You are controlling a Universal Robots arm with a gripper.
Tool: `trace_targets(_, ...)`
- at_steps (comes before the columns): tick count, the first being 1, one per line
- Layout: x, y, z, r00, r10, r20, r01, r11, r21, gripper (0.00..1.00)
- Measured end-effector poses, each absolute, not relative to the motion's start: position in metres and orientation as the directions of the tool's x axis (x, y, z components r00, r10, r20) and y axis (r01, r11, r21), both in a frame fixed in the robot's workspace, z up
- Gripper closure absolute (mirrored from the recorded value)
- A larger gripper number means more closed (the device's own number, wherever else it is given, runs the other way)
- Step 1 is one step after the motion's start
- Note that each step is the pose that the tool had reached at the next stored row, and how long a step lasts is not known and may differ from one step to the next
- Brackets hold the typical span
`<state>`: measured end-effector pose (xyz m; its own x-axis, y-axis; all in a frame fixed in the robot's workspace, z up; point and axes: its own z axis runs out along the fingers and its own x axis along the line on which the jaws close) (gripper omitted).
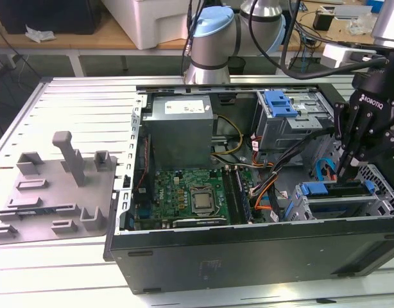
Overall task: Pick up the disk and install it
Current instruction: 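Insert the second disk wire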
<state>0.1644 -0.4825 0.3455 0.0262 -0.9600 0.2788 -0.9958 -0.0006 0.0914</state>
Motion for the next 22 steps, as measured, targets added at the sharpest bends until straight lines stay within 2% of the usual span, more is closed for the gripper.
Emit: trace_targets(22,0.1655,-0.4825,0.3392,0.026,-0.960,0.279,-0.996,-0.001,0.091,0.84)
